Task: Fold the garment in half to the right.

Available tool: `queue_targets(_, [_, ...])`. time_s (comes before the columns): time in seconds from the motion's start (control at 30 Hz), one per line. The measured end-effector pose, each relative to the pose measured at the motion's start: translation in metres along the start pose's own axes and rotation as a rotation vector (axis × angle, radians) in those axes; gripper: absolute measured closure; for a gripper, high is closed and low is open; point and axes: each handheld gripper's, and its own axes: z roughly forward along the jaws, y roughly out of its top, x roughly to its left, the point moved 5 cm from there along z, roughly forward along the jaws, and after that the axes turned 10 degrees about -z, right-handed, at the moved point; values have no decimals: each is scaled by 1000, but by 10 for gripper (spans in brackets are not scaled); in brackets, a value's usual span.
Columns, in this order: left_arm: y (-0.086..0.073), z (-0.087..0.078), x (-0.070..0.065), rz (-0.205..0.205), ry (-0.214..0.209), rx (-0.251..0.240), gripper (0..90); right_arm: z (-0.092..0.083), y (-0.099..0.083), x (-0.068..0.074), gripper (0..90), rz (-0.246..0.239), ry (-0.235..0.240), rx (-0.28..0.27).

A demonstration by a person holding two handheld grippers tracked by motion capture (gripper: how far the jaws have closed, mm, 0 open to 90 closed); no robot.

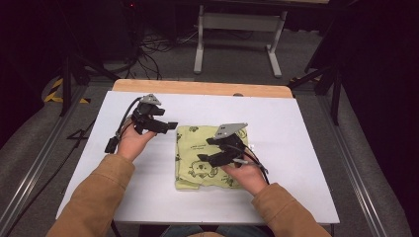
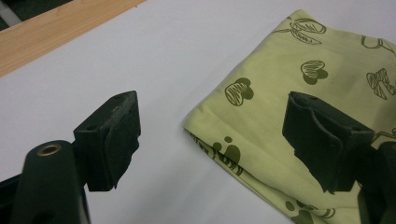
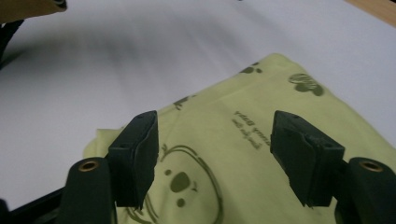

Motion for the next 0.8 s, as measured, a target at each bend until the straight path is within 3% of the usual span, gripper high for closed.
queue_targets(0.4, [-2, -1, 1, -23, -4, -15, 157, 25, 9, 34, 310, -43, 96, 12])
queue_targets(0.57, [0, -4, 1, -38, -21, -48, 49, 32, 8, 43, 298, -56, 119, 23])
queue_targets(0.63, [0, -4, 0, -43, -38, -57, 34, 35, 7, 46, 296, -57, 125, 32])
queue_targets(0.8, [0, -4, -1, -30, -29, -57, 6, 40, 5, 52, 292, -66, 143, 47])
